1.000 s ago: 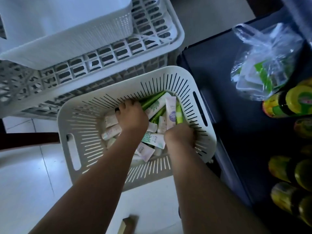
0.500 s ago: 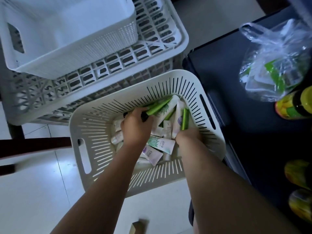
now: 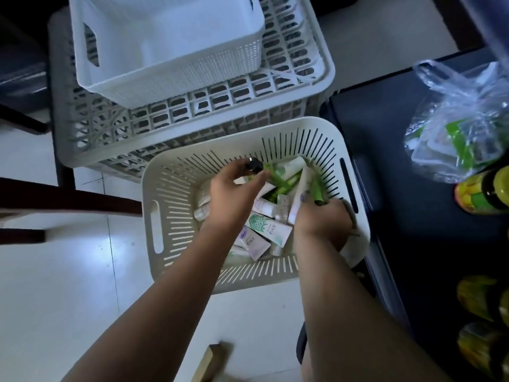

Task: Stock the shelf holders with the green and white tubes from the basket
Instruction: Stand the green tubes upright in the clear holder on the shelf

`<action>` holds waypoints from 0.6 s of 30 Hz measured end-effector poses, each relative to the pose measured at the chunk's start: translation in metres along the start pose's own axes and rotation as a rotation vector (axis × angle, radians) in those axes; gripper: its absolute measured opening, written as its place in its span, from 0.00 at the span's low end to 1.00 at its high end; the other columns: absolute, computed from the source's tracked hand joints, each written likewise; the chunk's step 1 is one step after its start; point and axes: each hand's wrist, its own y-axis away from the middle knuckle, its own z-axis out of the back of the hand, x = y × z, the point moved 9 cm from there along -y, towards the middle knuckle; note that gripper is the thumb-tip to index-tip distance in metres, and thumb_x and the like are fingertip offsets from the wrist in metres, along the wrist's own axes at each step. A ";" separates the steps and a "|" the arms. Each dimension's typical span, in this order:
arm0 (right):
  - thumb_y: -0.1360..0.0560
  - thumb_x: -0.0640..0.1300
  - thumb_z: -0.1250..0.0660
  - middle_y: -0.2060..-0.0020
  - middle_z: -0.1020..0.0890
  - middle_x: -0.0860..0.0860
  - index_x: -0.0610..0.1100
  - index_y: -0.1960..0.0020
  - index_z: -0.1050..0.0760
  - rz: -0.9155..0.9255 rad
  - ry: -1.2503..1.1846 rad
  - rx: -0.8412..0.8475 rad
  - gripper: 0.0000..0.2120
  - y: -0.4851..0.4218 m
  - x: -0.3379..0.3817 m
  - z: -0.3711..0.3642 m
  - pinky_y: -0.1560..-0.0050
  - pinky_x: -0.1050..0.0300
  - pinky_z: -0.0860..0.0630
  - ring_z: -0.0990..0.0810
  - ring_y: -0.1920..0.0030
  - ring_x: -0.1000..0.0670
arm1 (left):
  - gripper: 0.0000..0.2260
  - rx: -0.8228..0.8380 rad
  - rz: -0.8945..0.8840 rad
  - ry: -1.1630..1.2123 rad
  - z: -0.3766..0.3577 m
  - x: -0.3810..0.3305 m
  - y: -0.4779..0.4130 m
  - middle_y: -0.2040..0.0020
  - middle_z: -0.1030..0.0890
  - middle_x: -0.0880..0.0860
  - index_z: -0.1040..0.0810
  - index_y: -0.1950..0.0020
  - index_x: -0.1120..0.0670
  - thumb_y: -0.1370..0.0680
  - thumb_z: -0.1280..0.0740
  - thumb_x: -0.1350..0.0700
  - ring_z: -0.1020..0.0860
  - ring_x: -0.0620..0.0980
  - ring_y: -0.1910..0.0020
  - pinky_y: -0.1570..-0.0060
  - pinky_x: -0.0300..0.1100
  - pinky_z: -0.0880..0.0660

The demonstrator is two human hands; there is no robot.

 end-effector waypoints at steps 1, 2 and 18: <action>0.25 0.51 0.29 0.48 0.16 0.42 0.40 0.44 0.21 0.044 -0.047 -0.009 0.16 0.004 0.005 0.004 0.59 0.54 0.27 0.17 0.50 0.37 | 0.10 -0.001 0.000 0.022 0.001 -0.003 0.003 0.52 0.13 0.48 0.15 0.47 0.50 0.27 0.21 0.55 0.15 0.48 0.48 0.44 0.56 0.18; 0.26 0.51 0.29 0.50 0.16 0.43 0.41 0.47 0.21 0.077 -0.098 -0.010 0.14 0.009 0.010 0.008 0.60 0.55 0.27 0.17 0.51 0.39 | 0.11 0.005 -0.005 0.041 0.001 -0.008 0.005 0.52 0.13 0.50 0.15 0.46 0.52 0.27 0.21 0.55 0.15 0.49 0.48 0.43 0.56 0.18; 0.26 0.47 0.23 0.72 0.19 0.56 0.45 0.64 0.20 0.105 -0.848 0.360 0.11 0.104 0.086 0.113 0.59 0.53 0.22 0.20 0.65 0.53 | 0.12 0.040 -0.167 0.339 0.073 -0.144 0.085 0.49 0.15 0.58 0.20 0.43 0.57 0.23 0.24 0.55 0.15 0.53 0.51 0.48 0.57 0.17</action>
